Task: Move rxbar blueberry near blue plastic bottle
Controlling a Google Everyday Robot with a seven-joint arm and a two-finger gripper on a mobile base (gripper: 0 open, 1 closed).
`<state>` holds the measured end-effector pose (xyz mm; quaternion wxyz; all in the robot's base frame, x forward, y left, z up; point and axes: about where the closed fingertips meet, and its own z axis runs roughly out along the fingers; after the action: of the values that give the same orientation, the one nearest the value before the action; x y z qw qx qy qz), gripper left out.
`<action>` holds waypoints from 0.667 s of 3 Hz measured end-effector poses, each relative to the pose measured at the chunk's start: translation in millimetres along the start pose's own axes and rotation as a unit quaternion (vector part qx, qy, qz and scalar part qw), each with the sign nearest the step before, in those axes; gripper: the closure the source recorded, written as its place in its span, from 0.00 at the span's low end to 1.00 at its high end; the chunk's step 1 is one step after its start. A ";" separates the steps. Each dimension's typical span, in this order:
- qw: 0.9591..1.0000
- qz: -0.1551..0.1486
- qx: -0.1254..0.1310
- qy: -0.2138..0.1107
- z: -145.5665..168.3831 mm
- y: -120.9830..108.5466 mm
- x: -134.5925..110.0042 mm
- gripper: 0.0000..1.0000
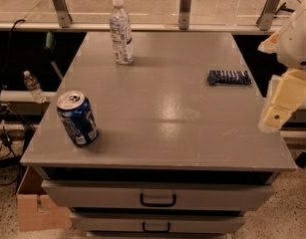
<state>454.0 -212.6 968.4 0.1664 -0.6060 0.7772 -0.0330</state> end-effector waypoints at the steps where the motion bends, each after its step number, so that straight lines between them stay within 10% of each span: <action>1: 0.999 0.005 -0.006 -0.034 33.7 -31.8 -12.6 0.00; 2: 0.997 0.026 -0.016 -0.068 75.1 -68.5 -20.5 0.00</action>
Offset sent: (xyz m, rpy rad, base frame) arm 0.1586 0.0149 -0.0900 0.2599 0.0239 -0.0376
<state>544.5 -199.8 919.5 0.2099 -0.5893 0.7798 0.0253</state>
